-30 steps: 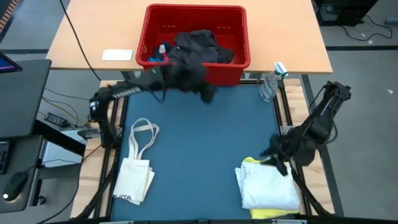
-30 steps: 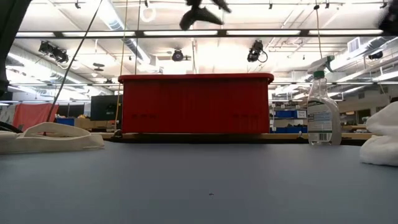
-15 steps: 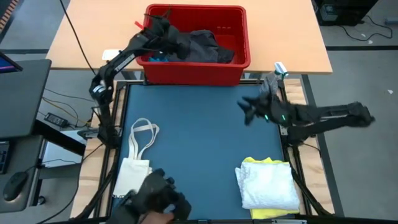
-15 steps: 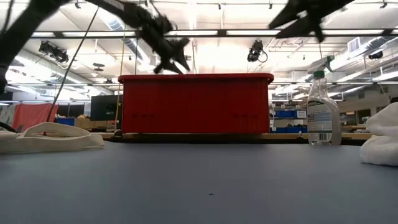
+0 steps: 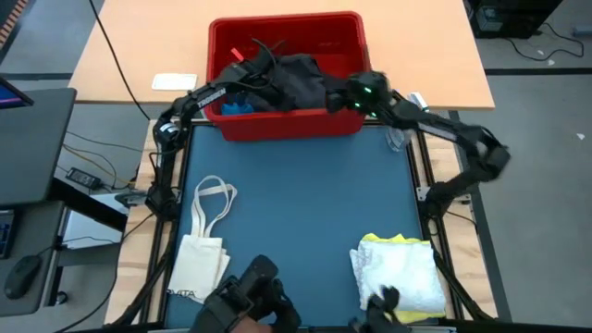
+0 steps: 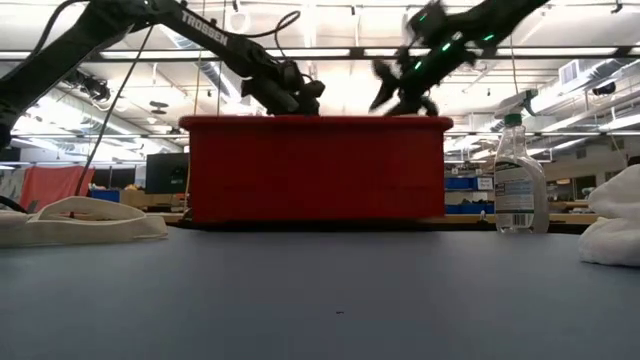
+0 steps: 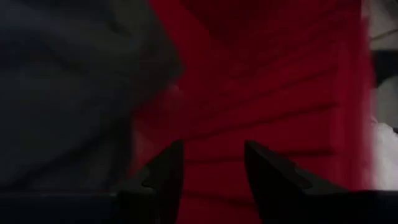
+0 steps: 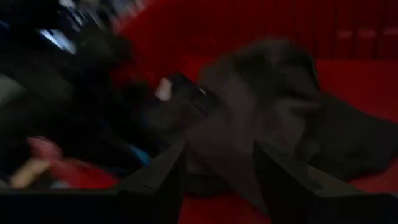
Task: Fold laundry
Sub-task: Remove the gray boxer from the red bin
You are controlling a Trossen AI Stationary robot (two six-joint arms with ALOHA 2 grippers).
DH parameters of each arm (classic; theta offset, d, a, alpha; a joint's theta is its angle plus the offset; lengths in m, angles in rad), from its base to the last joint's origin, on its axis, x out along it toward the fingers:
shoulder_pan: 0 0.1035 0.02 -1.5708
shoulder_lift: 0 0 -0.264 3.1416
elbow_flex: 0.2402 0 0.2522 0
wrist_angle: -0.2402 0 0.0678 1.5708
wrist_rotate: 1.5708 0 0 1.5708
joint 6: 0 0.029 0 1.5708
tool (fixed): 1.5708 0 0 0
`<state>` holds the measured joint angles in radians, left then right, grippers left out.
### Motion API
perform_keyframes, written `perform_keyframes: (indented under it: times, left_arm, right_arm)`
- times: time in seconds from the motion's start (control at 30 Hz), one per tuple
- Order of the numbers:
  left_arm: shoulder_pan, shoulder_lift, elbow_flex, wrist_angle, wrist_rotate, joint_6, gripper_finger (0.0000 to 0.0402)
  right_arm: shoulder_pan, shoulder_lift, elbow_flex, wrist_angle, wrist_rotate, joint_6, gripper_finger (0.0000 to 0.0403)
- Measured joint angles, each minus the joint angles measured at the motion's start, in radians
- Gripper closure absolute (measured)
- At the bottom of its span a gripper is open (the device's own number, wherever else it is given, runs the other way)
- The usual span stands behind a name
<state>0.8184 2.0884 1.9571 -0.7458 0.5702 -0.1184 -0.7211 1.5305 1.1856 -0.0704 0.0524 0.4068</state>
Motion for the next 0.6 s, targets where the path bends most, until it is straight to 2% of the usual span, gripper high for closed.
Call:
perform_keyframes:
  times: [0.17,0.33,0.5,0.6]
  left_arm:
    - [0.059,0.001,-0.002,0.132,-0.008,-0.066,0.0230]
    - [0.116,0.004,-0.001,0.165,-0.175,0.035,0.0220]
    - [0.133,0.056,-0.001,0.207,-0.270,0.101,0.0179]
    - [0.141,0.098,-0.001,0.248,-0.389,0.108,0.0156]
  right_arm:
    - [-0.035,0.183,0.131,-0.182,-0.013,-0.024,0.0214]
    - [-0.045,0.259,0.177,-0.174,-0.079,-0.035,0.0214]
    - [-0.048,0.287,0.193,-0.164,-0.083,-0.043,0.0214]
    - [-0.048,0.280,0.202,-0.150,-0.081,-0.047,0.0214]
